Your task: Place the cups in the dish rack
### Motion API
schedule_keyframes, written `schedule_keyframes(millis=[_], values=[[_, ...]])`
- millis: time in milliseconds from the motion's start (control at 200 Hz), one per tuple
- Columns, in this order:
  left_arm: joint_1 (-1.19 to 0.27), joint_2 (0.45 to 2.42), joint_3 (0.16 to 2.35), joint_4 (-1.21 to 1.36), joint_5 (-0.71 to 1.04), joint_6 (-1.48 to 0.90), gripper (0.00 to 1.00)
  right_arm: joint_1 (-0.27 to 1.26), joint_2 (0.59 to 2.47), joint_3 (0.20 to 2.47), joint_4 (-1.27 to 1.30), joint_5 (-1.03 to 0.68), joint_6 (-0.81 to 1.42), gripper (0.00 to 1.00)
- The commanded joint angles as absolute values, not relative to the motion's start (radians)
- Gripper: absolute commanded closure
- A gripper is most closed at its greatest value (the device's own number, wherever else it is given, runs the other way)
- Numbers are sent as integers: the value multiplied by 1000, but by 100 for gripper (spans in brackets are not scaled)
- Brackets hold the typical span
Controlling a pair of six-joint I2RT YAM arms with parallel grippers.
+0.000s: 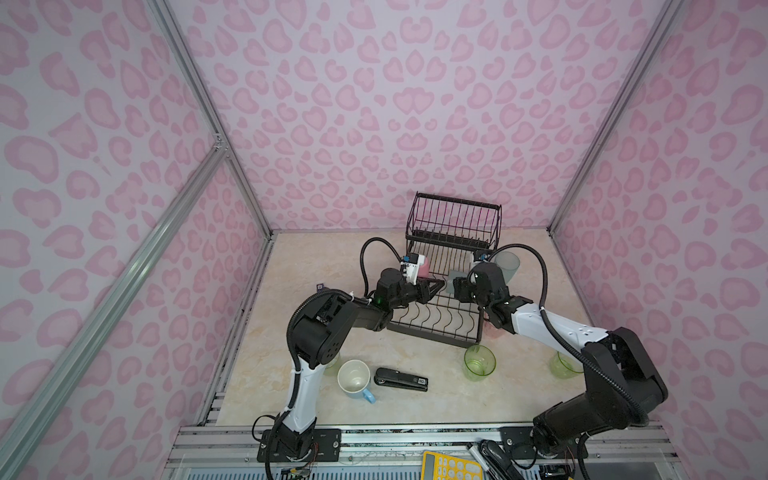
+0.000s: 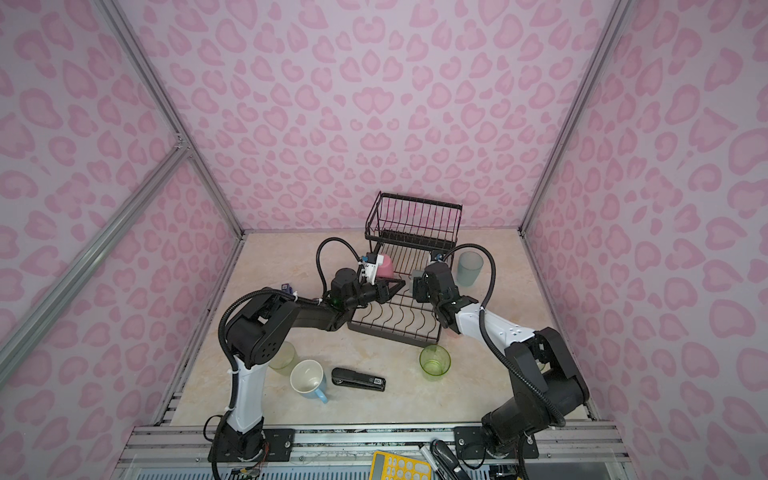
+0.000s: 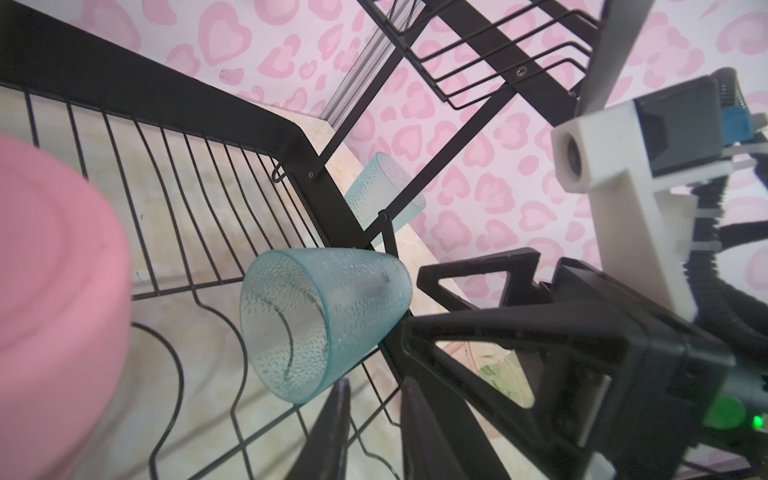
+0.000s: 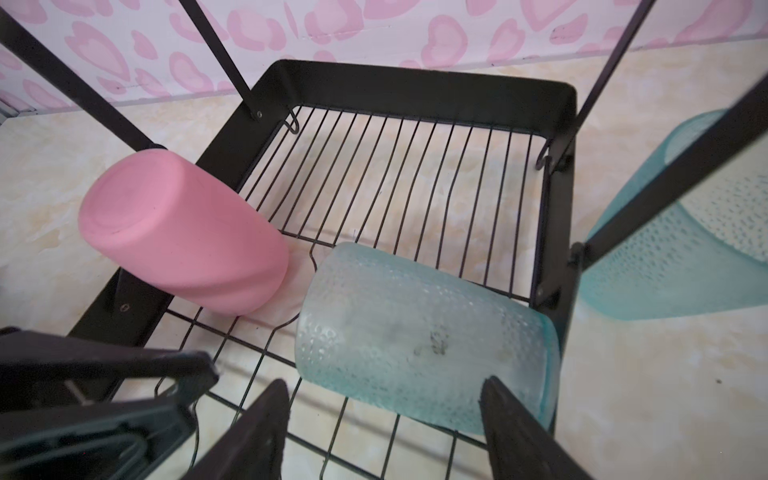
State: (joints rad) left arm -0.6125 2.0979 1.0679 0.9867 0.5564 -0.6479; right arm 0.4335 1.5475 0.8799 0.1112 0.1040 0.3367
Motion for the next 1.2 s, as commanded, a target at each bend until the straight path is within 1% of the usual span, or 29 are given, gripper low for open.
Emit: schedule_keyframes(millis=[0,145,355,530,720,885,1030,1195], values=[[-609,2064,1050,999,554,-620,72,433,1584,903,190,144,320,28],[-607,2049,1033,992,548,-612,69,433,1632,942,199,174,312,28],[-606,2038,1017,986,549,-608,66,433,1645,945,244,209,316,28],[-606,2028,999,988,543,-604,65,436,1688,942,307,235,346,28],[-604,2011,980,986,543,-600,65,437,1742,966,294,243,377,27],[-599,2004,971,986,542,-600,65,448,1746,974,207,231,395,27],[-597,2000,963,989,541,-598,65,472,1717,979,52,200,419,28],[-595,2003,952,995,542,-598,65,521,1655,943,-43,201,438,28]])
